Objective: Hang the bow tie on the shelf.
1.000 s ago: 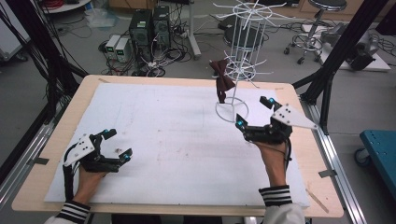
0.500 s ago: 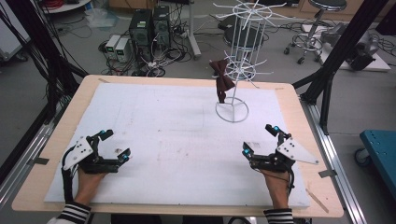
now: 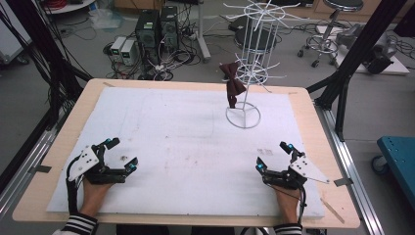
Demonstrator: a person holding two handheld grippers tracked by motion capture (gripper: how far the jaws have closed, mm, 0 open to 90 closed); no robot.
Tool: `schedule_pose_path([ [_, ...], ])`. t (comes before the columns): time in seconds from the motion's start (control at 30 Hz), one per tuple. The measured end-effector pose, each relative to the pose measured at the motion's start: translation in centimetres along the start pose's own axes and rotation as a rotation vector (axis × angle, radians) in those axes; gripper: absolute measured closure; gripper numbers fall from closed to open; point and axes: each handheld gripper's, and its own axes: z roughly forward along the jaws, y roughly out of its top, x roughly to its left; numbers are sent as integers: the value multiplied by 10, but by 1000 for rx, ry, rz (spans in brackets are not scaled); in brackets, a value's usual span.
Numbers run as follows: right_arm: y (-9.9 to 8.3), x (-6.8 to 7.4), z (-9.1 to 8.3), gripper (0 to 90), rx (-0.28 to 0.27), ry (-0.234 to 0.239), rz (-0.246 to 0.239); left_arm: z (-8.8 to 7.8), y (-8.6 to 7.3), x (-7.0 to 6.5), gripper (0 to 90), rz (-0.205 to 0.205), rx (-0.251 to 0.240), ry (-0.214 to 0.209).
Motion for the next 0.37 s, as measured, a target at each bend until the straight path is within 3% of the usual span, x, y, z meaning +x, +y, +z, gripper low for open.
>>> schedule_pose_path([
  [0.37, -5, -2, 3, 7, 30, -5, 26, -2, -1, 0, 17, 4, -18, 1],
])
